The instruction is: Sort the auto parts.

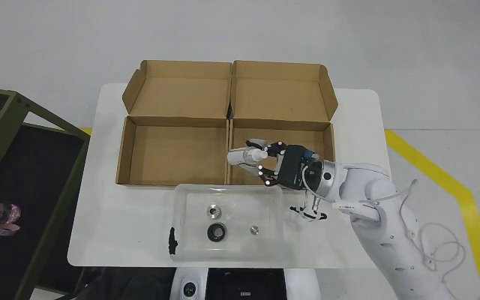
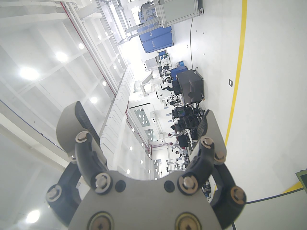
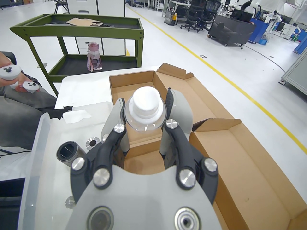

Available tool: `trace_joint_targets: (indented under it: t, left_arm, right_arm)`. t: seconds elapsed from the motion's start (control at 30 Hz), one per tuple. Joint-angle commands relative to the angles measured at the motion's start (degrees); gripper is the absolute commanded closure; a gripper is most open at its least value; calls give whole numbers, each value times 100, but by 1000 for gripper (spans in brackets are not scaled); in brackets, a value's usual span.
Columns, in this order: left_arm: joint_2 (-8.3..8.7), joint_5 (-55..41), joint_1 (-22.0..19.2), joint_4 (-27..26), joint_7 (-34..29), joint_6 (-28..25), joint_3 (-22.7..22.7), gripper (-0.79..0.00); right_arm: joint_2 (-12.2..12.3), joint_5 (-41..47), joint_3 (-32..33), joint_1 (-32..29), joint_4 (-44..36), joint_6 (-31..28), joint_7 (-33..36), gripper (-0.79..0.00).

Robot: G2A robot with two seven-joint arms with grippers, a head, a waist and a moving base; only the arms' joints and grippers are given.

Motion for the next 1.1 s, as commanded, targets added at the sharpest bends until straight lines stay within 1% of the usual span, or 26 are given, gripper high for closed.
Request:
trace_joint_targets:
  t: [0.0, 0.43, 0.83, 1.07]
  left_arm:
    - [0, 0, 0, 0, 0, 0, 0, -785]
    - [0, 0, 0, 0, 0, 0, 0, -785]
    - [0, 0, 0, 0, 0, 0, 0, -785]
    - [0, 0, 0, 0, 0, 0, 0, -785]
  right_arm:
    - [-2, 19, 1, 93, 106, 38, 64, 0]
    - [-112, -394, -493, 798, 1139, 529, 229, 0]
    - [-218, -765, -926, 1187, 1888, 821, 359, 0]
    - [-304, -811, -1189, 1415, 2316, 913, 386, 0]
